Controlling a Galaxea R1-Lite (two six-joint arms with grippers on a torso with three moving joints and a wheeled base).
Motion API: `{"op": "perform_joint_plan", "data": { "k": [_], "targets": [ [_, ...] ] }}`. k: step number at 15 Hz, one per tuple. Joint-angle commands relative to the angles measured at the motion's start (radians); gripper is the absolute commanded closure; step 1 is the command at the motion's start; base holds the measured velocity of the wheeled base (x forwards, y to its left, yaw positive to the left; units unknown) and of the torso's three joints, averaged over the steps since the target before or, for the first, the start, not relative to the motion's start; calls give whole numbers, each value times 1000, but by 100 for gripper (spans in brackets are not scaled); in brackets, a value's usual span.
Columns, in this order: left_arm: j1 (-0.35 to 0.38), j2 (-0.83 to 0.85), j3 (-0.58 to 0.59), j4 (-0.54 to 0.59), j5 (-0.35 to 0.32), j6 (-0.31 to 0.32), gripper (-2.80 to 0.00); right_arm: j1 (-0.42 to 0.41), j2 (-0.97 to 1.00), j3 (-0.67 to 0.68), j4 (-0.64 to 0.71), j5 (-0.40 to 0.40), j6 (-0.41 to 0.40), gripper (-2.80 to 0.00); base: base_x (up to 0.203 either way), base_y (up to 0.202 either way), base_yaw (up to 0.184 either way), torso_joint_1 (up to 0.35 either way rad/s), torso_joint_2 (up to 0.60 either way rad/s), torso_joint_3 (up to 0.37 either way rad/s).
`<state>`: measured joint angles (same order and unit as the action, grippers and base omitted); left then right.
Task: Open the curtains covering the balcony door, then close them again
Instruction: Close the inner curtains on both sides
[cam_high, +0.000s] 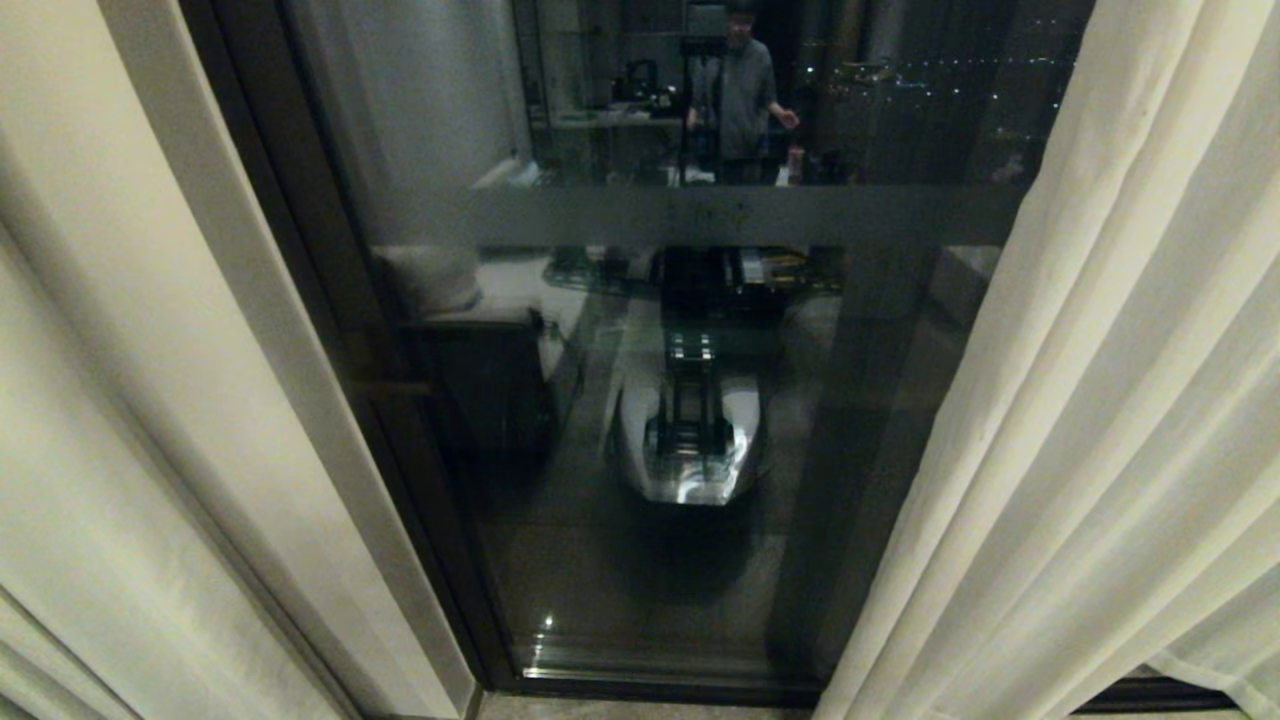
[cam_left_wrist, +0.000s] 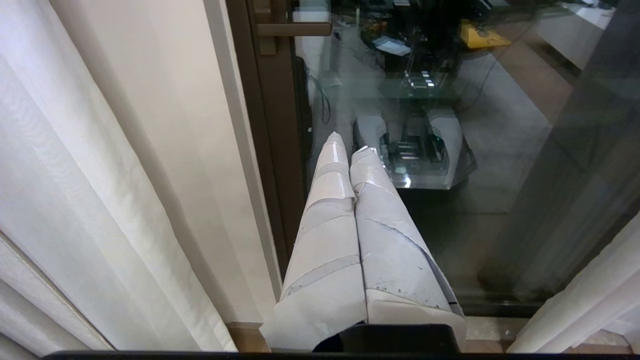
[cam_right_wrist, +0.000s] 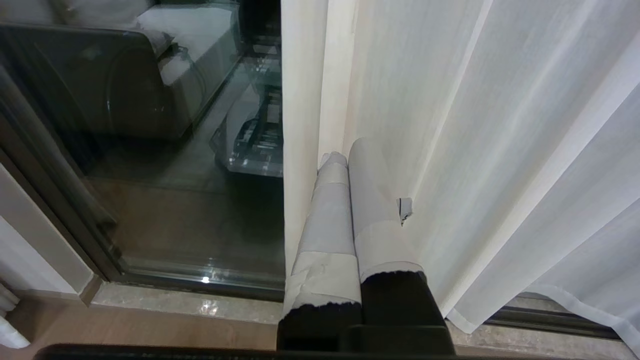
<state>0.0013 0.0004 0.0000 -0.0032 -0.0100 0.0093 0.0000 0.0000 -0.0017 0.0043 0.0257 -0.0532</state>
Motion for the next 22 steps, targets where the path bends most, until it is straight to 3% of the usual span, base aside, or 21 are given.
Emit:
{"op": "perform_joint_plan", "data": {
  "k": [1,22],
  "targets": [
    [0,0,0,0,1,0,0,0,1,0,0,0,0,0,0,0,0,0,0,0],
    [0,0,0,-1,1,-3,0,0,1,0,0,0,0,0,0,0,0,0,0,0]
  ]
}}
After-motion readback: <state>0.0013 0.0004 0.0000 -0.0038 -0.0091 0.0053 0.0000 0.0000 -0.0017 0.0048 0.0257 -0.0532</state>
